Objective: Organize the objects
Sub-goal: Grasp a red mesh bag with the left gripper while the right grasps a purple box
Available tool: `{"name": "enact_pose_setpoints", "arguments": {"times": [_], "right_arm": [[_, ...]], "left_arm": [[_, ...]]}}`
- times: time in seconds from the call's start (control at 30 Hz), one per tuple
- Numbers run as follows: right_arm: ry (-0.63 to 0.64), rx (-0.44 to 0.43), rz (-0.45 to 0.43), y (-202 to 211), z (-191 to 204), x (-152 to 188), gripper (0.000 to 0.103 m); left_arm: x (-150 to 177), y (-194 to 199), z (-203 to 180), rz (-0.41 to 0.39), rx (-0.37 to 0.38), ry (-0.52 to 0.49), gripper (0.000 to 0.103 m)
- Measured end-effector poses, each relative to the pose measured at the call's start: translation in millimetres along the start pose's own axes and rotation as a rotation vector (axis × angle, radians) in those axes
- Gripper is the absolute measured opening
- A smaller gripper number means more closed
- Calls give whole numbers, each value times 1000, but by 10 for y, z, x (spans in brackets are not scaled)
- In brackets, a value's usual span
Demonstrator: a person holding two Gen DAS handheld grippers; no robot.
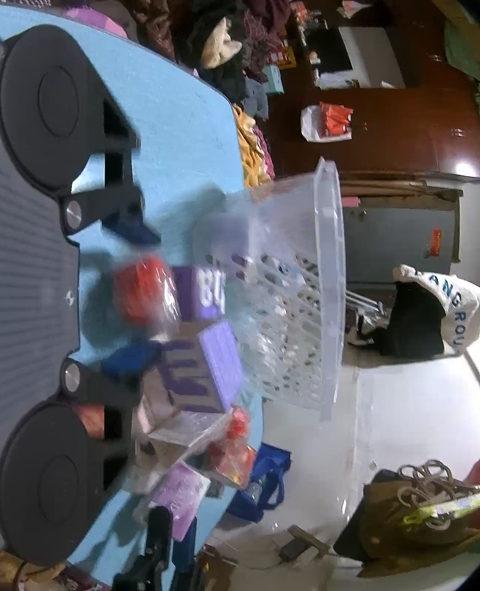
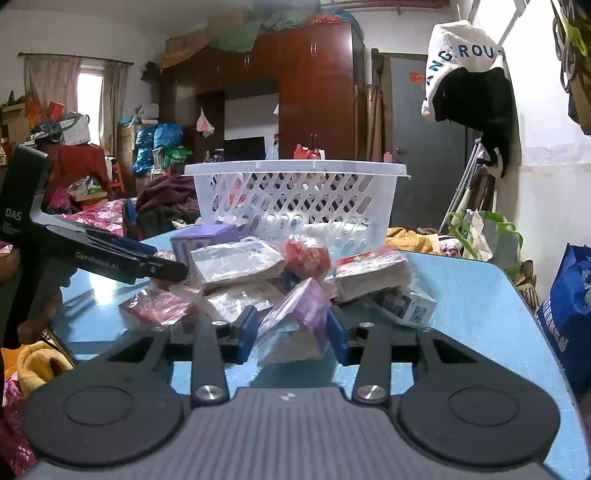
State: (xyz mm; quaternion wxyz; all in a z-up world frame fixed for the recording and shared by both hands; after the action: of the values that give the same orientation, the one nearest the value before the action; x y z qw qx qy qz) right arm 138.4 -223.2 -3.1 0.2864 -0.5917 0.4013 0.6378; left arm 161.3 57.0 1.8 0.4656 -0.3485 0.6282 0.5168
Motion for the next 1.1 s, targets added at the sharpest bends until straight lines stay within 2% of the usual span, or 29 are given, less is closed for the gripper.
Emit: {"name": "enact_pose_setpoints", "arguments": {"times": [0.17, 0.27, 0.43, 0.63, 0.67, 0.77, 1.1], "right_arm": [[-13, -6, 12, -53, -31, 39, 44], [5, 5, 19, -110, 5, 49, 46], [9, 3, 33, -124, 26, 60, 49], [-11, -6, 69, -194, 14, 102, 54], [-12, -6, 67, -188, 18, 98, 51], [5, 6, 65, -156, 38, 104, 48], [-45, 18, -85, 182, -99, -131, 48]], "left_arm": [[-1, -6, -4, 16, -1, -15, 53], [-20, -64, -22, 41, 3, -10, 60], [1, -103, -67, 65, 10, -28, 57], [3, -97, -103, 59, 25, -40, 56], [1, -81, -103, 46, 27, -39, 52], [-19, -7, -83, -11, 23, -28, 50], [-173, 257, 108, -196, 23, 53, 50]]}}
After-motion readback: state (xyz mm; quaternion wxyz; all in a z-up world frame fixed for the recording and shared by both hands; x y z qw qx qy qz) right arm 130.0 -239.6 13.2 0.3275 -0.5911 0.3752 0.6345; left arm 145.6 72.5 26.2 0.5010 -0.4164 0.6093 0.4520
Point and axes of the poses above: each gripper's, at about its wrist camera, not at the fingertips, and y roughly against the way its jaws point, z to its left, x to its underside, the point moved 3 cm from there along -y, roughly the way its jaws point, and after that the axes turned 9 degrees about -z, right-handed, at the moved point
